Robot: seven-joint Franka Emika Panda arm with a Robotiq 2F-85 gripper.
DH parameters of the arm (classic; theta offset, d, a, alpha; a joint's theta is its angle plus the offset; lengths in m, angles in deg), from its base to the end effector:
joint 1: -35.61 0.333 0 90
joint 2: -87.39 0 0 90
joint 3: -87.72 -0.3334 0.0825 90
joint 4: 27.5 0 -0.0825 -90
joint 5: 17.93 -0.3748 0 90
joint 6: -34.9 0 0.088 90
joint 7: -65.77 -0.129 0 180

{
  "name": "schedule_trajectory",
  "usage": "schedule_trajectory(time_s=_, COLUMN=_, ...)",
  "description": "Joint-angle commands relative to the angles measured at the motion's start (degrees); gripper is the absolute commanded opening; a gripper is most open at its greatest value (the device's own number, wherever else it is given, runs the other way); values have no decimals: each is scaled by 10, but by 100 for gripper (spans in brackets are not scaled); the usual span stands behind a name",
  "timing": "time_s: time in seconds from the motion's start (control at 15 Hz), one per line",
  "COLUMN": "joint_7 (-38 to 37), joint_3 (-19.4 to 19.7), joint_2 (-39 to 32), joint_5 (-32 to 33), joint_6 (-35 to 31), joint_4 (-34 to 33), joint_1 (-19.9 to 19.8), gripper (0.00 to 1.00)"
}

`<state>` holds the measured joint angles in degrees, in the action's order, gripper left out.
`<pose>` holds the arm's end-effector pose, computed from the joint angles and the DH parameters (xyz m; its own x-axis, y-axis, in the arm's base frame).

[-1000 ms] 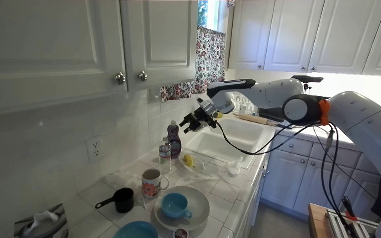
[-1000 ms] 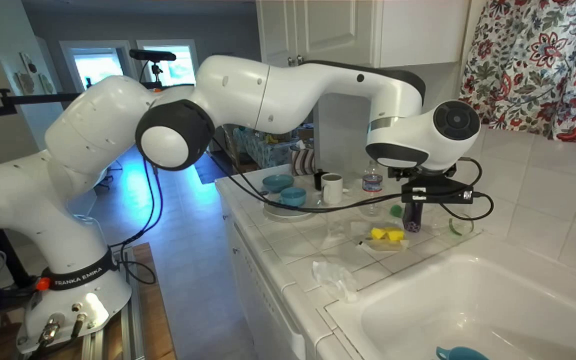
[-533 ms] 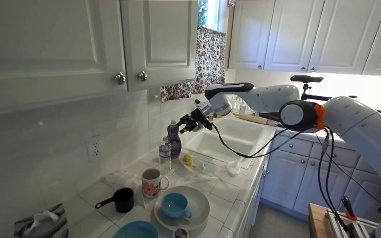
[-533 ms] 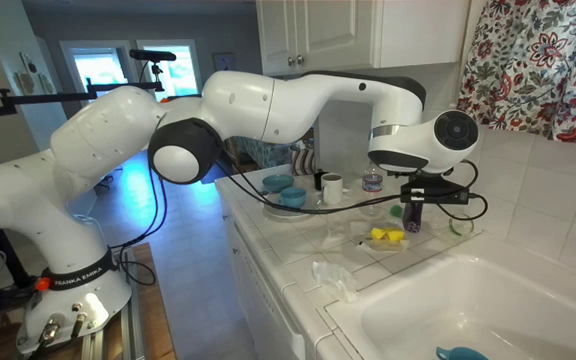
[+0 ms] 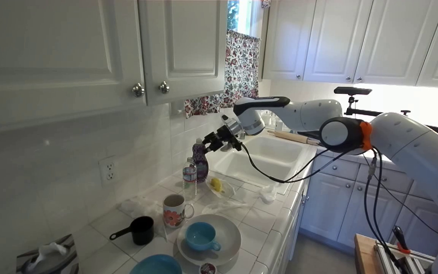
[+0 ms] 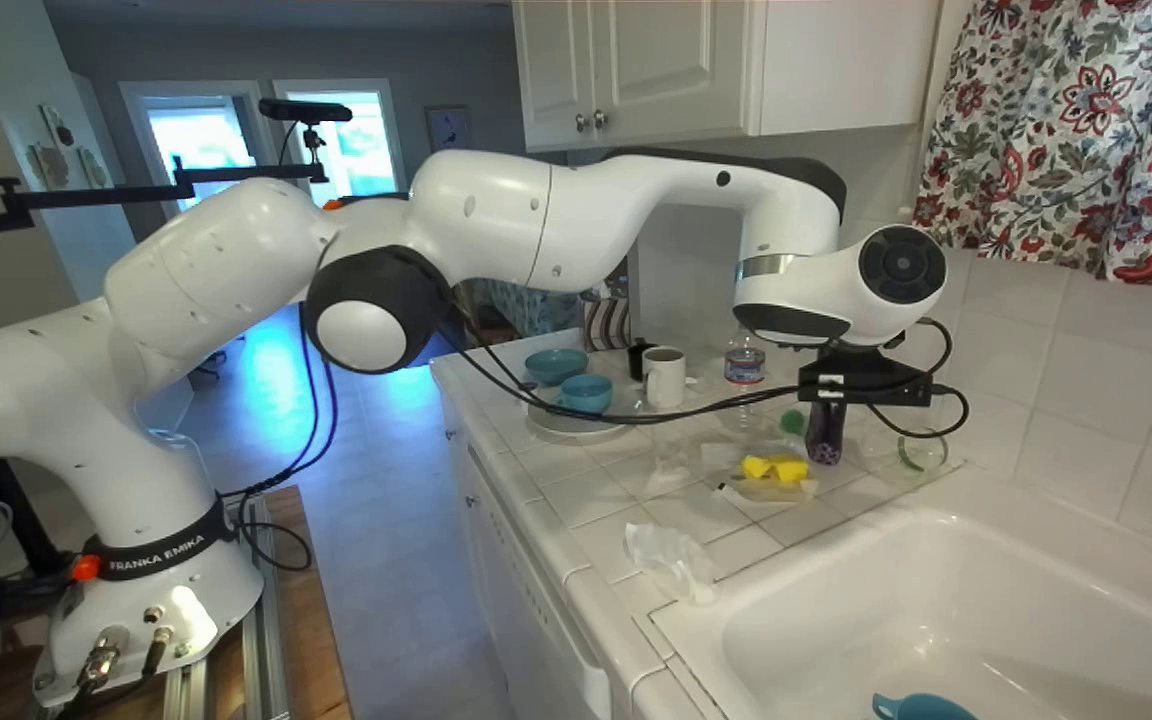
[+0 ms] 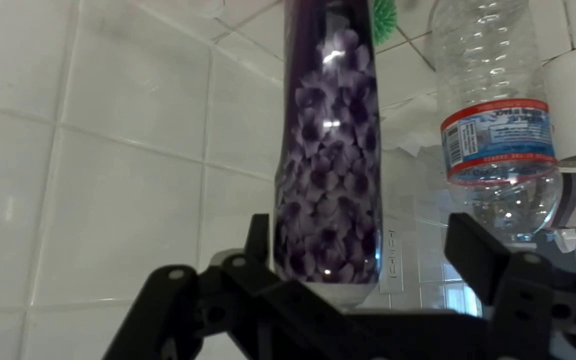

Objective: Pour some dishwashing liquid in the sink.

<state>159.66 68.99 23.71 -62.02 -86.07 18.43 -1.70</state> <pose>0.7598 -0.3517 0.3004 0.3872 0.3823 0.8390 0.6671 -0.7443 0.0314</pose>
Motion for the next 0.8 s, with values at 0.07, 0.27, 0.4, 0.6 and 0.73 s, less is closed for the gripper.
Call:
schedule_trajectory(time_s=0.07, joint_7=-3, joint_3=-14, joint_2=-16, joint_5=-13, joint_6=-7, joint_4=-18, joint_1=-2, gripper=61)
schedule_trajectory(time_s=0.27, joint_7=1, joint_3=-21, joint_2=-13, joint_5=-18, joint_6=-7, joint_4=-15, joint_1=-8, gripper=39)
schedule_trajectory(time_s=0.4, joint_7=4, joint_3=-25, joint_2=-12, joint_5=-19, joint_6=-9, joint_4=-13, joint_1=-12, gripper=26)
schedule_trajectory(time_s=0.6, joint_7=1, joint_3=-28, joint_2=-4, joint_5=-24, joint_6=-26, joint_4=-7, joint_1=-14, gripper=20)
schedule_trajectory(time_s=0.73, joint_7=5, joint_3=-34, joint_2=7, joint_5=-32, joint_6=-41, joint_4=4, joint_1=-20, gripper=18)
